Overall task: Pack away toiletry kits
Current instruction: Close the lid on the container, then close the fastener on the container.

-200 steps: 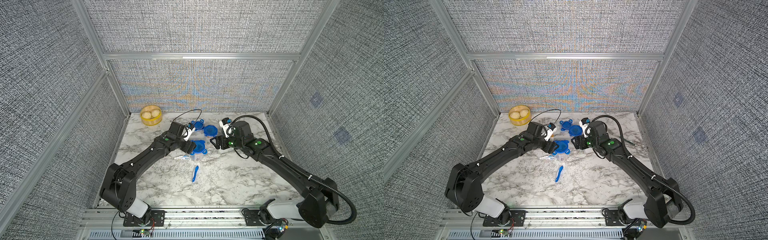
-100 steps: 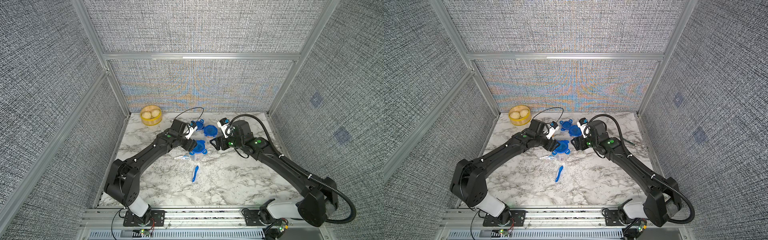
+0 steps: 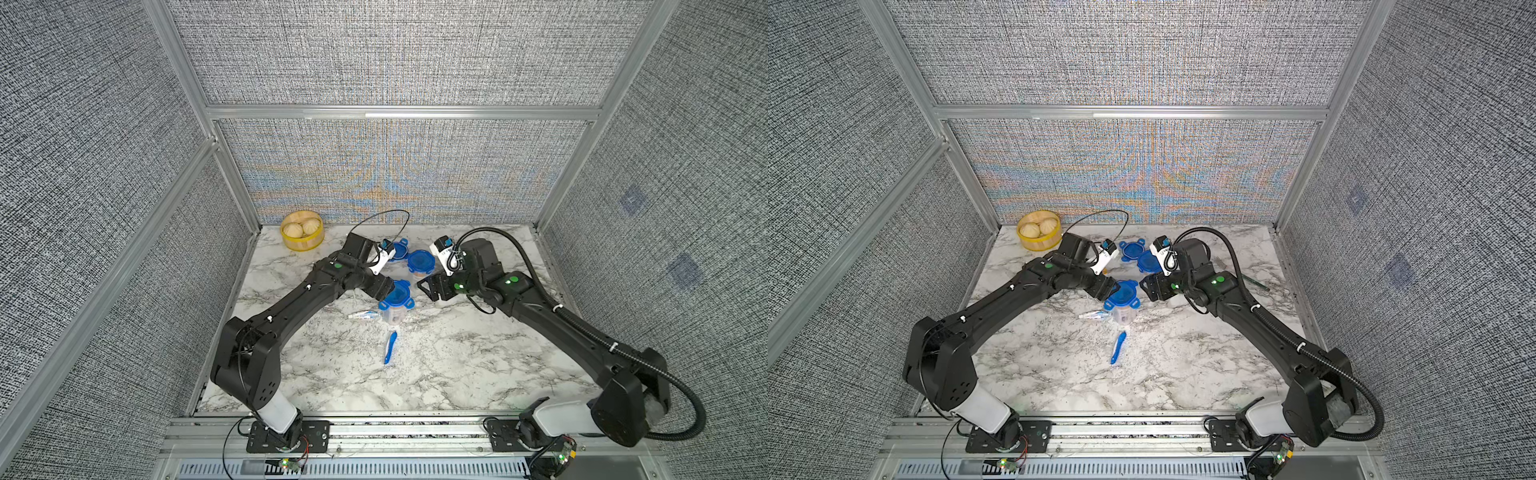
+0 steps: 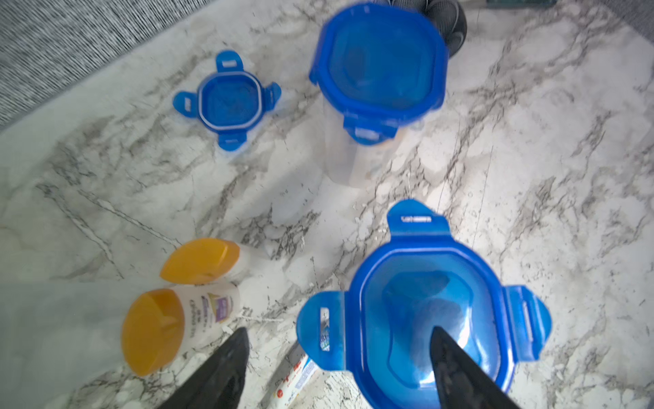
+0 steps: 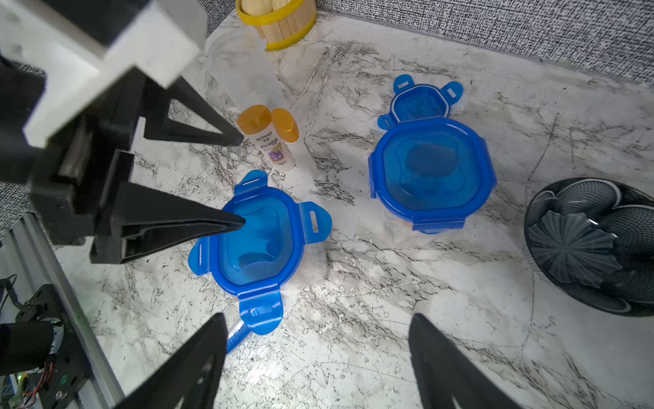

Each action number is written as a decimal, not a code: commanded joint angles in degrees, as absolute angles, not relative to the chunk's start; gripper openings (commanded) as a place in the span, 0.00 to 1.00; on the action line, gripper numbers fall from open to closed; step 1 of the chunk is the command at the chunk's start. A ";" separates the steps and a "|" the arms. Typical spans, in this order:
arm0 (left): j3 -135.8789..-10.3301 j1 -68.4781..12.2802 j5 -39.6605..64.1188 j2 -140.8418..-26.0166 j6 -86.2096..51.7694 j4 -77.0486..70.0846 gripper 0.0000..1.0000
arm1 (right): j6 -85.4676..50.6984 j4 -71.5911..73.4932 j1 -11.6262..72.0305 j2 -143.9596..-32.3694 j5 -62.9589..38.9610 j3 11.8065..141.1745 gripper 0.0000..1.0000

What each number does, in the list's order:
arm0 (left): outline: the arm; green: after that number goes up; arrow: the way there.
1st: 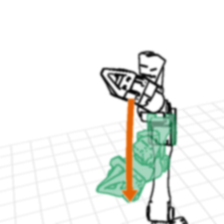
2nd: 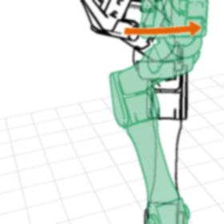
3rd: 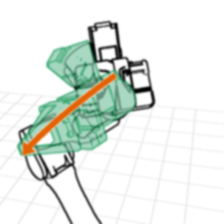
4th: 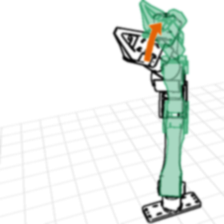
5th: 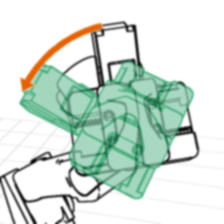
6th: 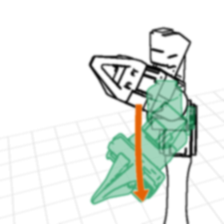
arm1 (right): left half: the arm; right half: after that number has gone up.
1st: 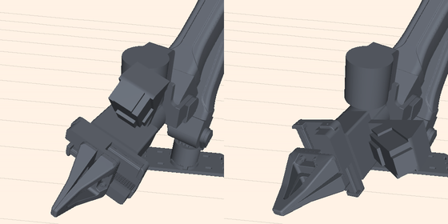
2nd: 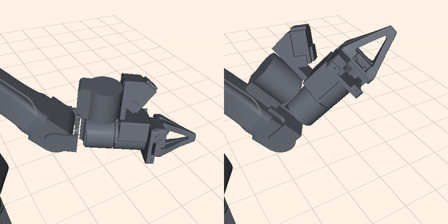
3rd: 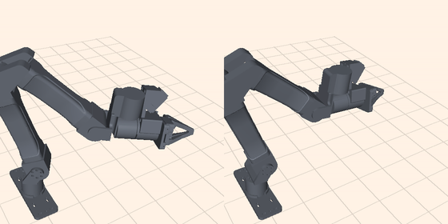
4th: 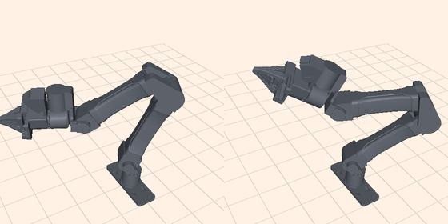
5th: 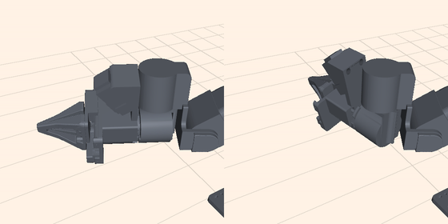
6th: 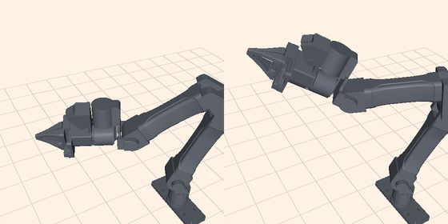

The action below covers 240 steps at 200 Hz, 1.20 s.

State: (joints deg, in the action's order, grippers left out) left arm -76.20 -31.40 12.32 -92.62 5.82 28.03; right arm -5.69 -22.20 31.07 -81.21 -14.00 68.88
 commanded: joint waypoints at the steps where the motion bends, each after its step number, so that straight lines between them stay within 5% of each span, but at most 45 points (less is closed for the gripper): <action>1: -78.19 -31.08 11.85 -91.49 3.83 26.34 0.81 | -4.72 -25.10 32.23 -83.78 -16.15 71.66 0.99; 111: -47.11 -24.25 1.66 -68.36 -12.15 12.04 0.83 | -0.79 -43.08 40.38 -100.43 -6.98 90.96 0.99; 240: -44.55 -23.55 4.45 -69.43 -9.89 10.02 0.82 | -0.18 -49.46 43.11 -109.84 -1.47 102.09 0.99</action>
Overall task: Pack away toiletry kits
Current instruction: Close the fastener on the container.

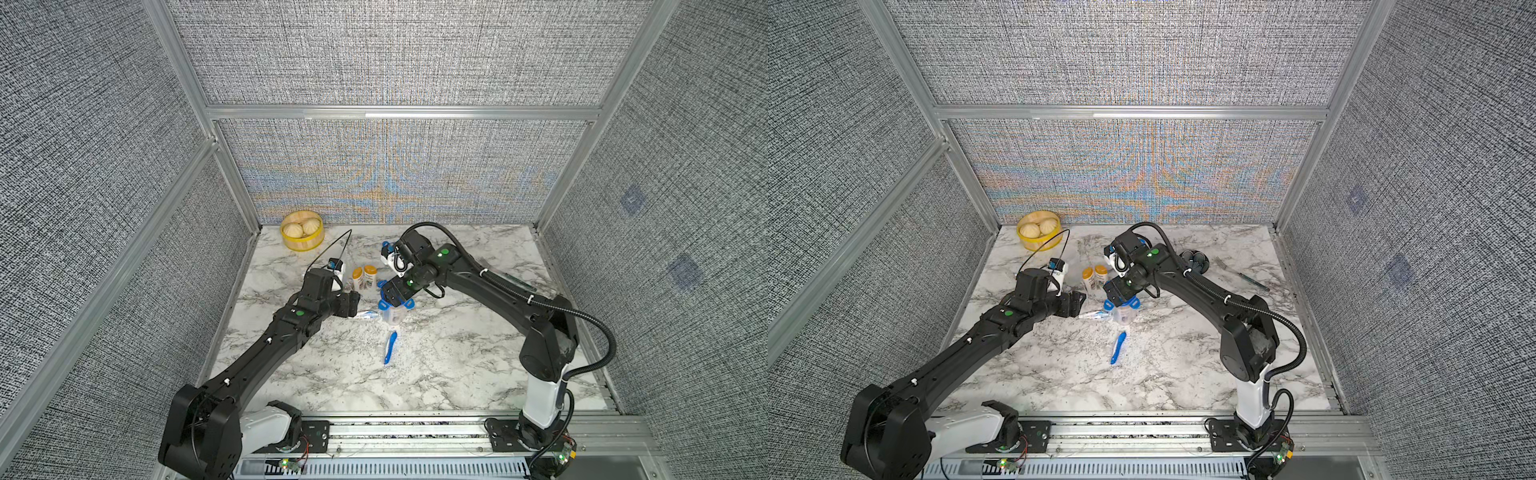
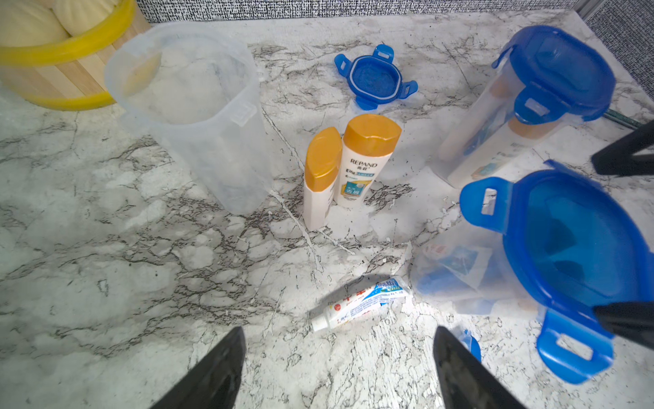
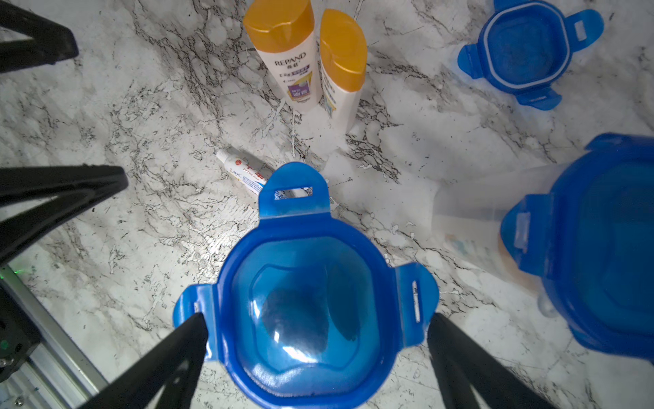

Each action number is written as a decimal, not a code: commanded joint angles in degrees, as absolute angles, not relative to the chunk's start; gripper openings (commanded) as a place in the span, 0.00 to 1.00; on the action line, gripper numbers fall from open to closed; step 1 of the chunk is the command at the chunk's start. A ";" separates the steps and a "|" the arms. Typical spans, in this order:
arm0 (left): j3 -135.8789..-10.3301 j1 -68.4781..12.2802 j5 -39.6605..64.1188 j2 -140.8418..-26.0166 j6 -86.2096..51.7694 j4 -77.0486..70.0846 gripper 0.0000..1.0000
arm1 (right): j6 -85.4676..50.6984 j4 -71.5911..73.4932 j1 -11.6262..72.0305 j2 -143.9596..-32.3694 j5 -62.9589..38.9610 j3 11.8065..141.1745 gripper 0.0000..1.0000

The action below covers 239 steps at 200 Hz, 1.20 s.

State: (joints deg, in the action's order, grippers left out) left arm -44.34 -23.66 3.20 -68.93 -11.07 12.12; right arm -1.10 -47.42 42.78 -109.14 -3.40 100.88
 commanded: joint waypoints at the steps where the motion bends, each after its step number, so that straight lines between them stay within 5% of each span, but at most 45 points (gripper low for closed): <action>1: -44.56 -23.55 4.47 -69.48 -9.82 10.02 0.82 | -0.18 -49.51 43.18 -109.94 -1.44 102.15 0.99; 239: -44.28 -23.47 4.05 -68.53 -9.76 10.24 0.80 | -0.26 -52.03 42.81 -112.94 -3.78 101.18 0.93</action>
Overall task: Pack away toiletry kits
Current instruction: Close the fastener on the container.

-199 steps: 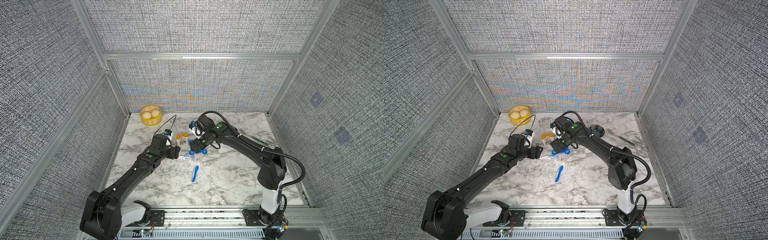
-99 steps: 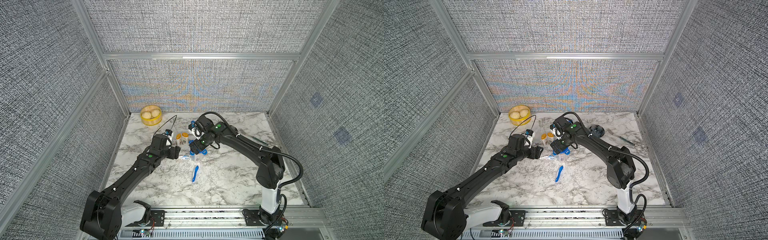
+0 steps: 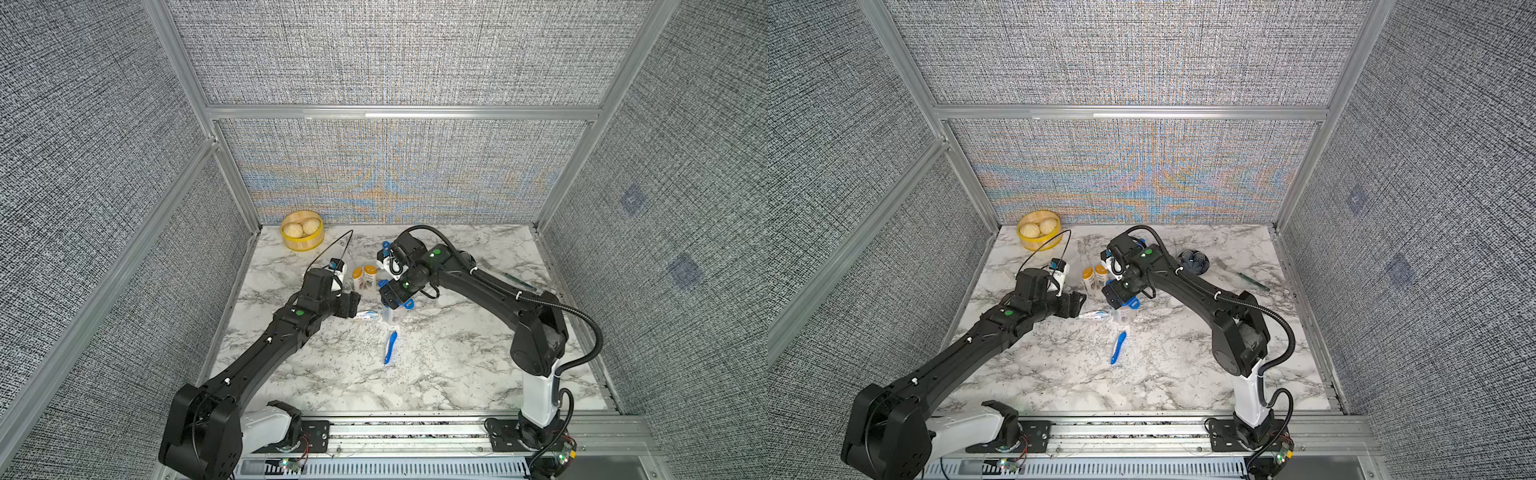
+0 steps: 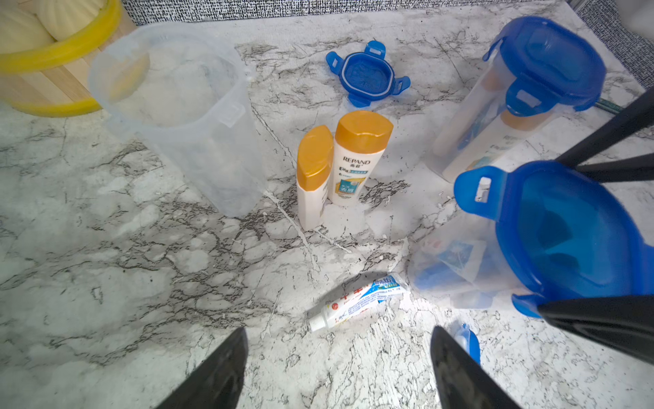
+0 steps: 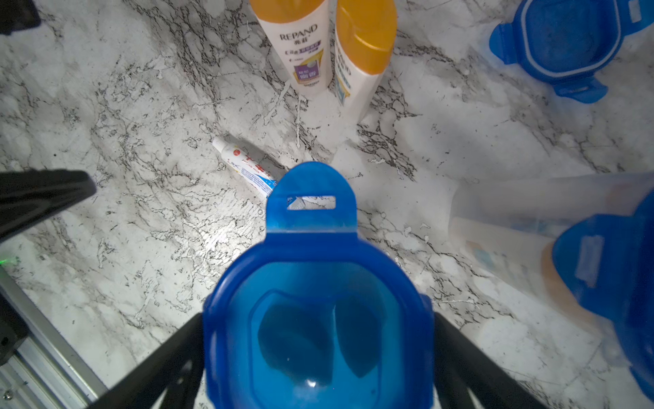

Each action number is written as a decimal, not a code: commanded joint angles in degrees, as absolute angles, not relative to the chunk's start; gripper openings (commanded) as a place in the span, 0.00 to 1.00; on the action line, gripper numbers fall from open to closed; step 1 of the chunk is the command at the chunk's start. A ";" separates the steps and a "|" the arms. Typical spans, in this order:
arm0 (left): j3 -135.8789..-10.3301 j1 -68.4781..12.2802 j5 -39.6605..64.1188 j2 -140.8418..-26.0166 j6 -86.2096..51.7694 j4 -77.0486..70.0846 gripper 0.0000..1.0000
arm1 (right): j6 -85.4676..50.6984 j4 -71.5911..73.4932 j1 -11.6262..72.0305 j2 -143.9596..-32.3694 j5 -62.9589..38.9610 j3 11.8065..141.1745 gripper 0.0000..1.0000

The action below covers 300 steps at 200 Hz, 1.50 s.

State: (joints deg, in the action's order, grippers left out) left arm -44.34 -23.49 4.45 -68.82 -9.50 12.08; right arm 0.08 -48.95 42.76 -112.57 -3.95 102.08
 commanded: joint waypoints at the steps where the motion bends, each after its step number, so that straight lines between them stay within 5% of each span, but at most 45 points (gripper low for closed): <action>1: -44.29 -23.47 4.05 -68.54 -9.71 10.26 0.80 | -0.26 -52.03 42.81 -112.94 -3.78 101.17 0.92; 75: -45.29 -23.47 3.35 -68.86 -9.37 10.28 0.79 | -0.95 -51.34 42.63 -112.23 -5.09 102.37 0.83; 104: -46.55 -23.47 3.43 -69.25 -8.81 10.20 0.79 | -1.57 -50.75 42.54 -111.10 -4.61 103.18 0.99; 132: -48.07 -23.47 0.69 -70.02 -8.41 8.96 0.82 | -2.67 -49.19 42.16 -107.85 -4.27 104.32 0.99; 172: -51.63 -24.17 12.09 -72.54 -0.96 4.90 0.92 | -6.26 -42.41 38.33 -95.64 -8.28 94.66 0.99; 222: -65.12 -32.83 18.80 -80.81 12.52 22.27 0.93 | -12.23 -31.62 26.63 -79.75 -17.91 72.69 0.99; 300: -80.95 -37.18 16.88 -91.65 19.95 43.39 0.98 | -11.60 -30.71 17.95 -78.43 -27.63 67.17 0.99</action>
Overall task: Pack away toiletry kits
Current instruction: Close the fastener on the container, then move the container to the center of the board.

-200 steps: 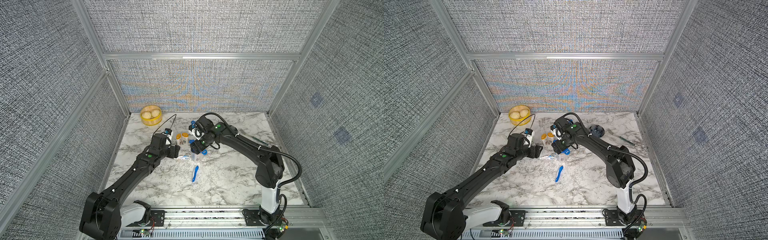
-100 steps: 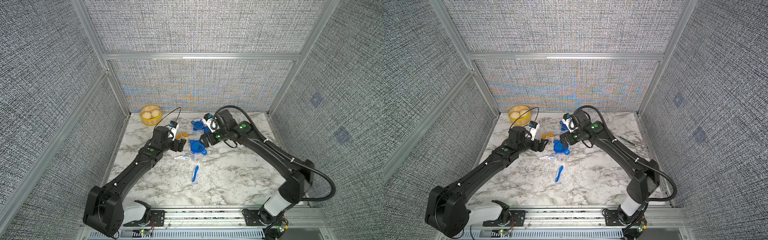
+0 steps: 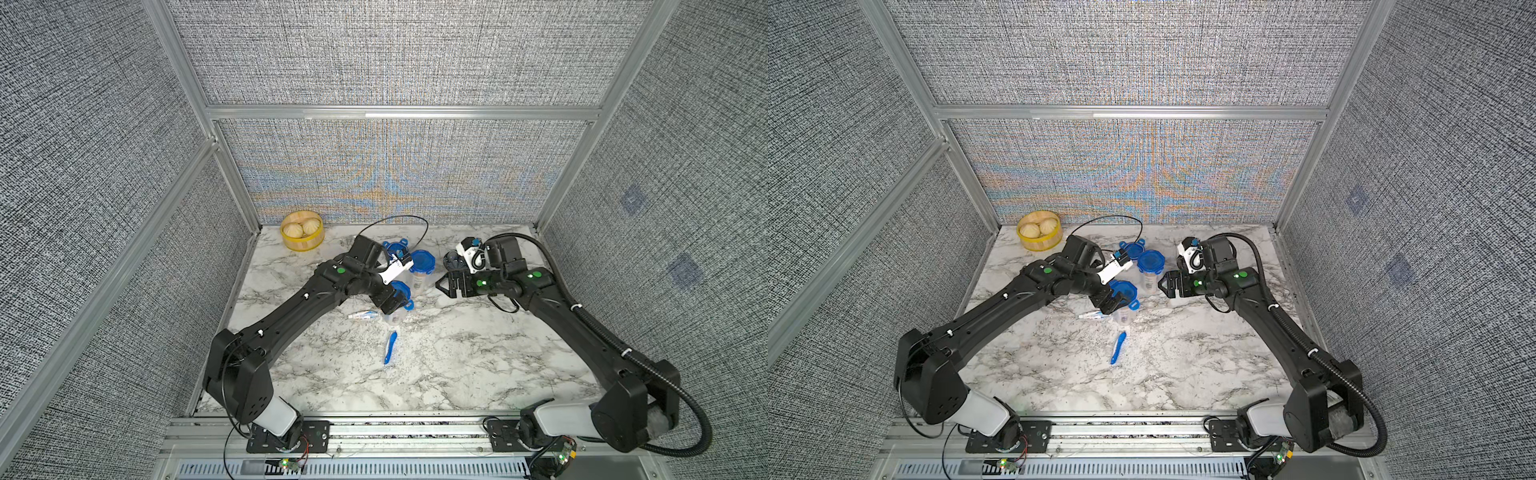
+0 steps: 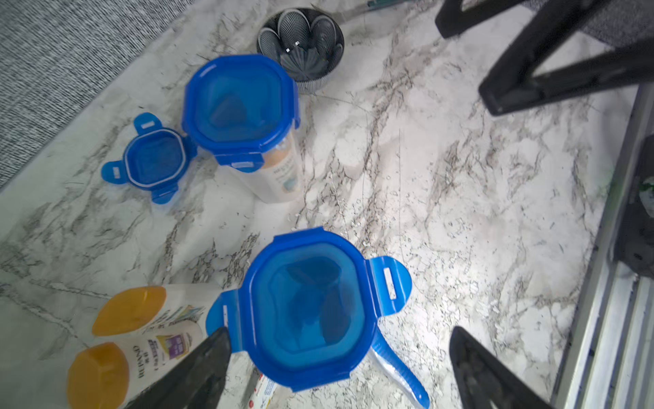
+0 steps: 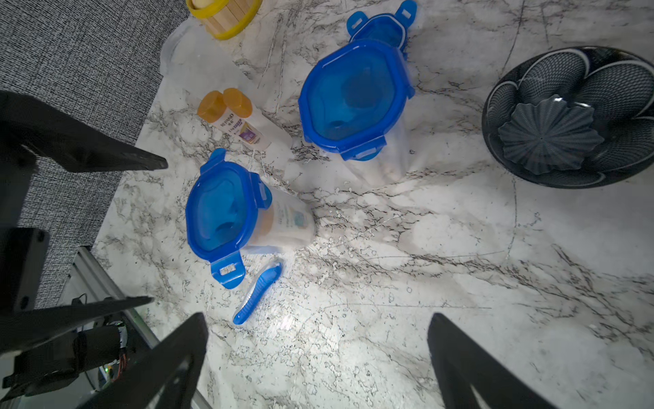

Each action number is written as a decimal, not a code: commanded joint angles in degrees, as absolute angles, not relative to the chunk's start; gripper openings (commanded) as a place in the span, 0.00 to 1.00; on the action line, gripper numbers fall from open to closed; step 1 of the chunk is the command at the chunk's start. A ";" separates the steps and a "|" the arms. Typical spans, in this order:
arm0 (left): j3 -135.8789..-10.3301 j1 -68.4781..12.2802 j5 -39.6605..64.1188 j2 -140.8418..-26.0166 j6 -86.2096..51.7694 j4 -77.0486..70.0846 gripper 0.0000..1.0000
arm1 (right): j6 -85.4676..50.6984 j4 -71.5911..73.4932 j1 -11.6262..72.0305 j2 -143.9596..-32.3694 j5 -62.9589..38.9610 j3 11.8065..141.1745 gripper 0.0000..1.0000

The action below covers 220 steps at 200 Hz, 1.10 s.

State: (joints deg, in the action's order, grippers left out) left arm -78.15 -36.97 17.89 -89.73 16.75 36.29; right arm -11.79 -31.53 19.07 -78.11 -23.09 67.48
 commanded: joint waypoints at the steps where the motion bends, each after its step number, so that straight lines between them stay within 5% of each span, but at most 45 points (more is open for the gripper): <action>1: -81.04 -37.18 16.83 -91.79 19.95 43.45 0.98 | -11.60 -30.69 17.94 -78.41 -27.66 67.12 0.99; 220: -93.76 -38.52 10.00 -105.38 10.70 50.94 0.94 | -12.21 -29.18 12.66 -76.57 -32.77 63.87 0.99</action>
